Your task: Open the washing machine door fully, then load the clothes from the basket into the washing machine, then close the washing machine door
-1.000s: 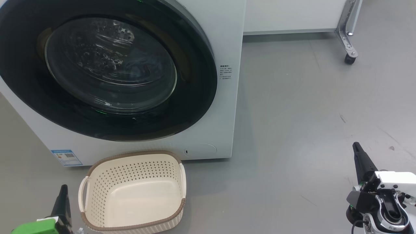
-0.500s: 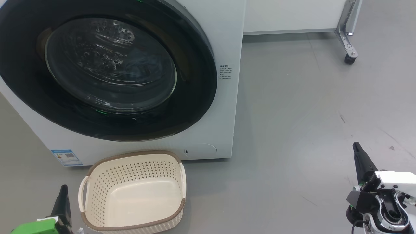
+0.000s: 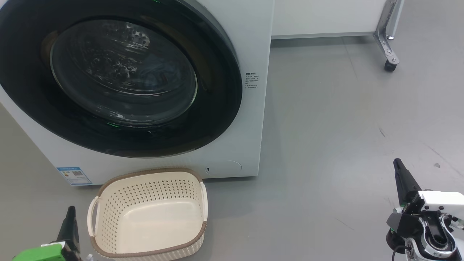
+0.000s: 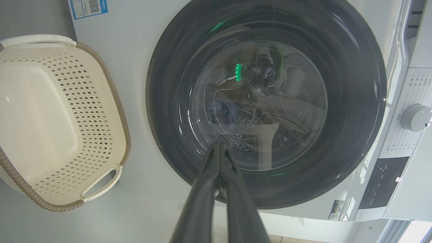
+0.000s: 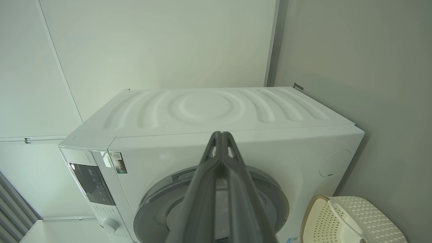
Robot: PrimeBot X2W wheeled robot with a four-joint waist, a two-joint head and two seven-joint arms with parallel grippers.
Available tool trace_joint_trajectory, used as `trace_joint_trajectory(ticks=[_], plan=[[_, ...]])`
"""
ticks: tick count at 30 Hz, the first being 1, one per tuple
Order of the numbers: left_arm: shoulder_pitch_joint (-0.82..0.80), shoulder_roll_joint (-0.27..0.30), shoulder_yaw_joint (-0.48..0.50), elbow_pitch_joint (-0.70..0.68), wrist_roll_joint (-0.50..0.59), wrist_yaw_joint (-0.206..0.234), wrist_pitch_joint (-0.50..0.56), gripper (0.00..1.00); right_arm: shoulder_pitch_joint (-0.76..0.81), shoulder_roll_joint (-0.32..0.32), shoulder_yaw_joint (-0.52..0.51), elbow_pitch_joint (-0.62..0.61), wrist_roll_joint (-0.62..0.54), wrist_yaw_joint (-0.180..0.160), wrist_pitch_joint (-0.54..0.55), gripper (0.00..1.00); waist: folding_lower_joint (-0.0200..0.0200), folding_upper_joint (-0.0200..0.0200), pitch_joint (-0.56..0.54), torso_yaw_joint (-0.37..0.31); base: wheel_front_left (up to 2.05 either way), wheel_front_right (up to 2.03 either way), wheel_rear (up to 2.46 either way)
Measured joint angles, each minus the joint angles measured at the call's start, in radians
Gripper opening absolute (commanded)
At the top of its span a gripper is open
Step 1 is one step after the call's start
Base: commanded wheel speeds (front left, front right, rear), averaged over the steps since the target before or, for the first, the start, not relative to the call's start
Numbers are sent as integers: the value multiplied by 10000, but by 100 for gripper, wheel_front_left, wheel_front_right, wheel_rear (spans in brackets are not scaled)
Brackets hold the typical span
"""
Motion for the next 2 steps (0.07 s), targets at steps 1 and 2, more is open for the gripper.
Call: trace_joint_trajectory(ticks=[1, 2], plan=[[0, 0, 0, 0, 0, 0, 0, 0, 0, 0, -2, 0, 0, 0, 0, 0, 0, 0, 0, 0, 0, 0, 0], [0, 0, 0, 0, 0, 0, 0, 0, 0, 0, -2, 0, 0, 0, 0, 0, 0, 0, 0, 0, 0, 0, 0]])
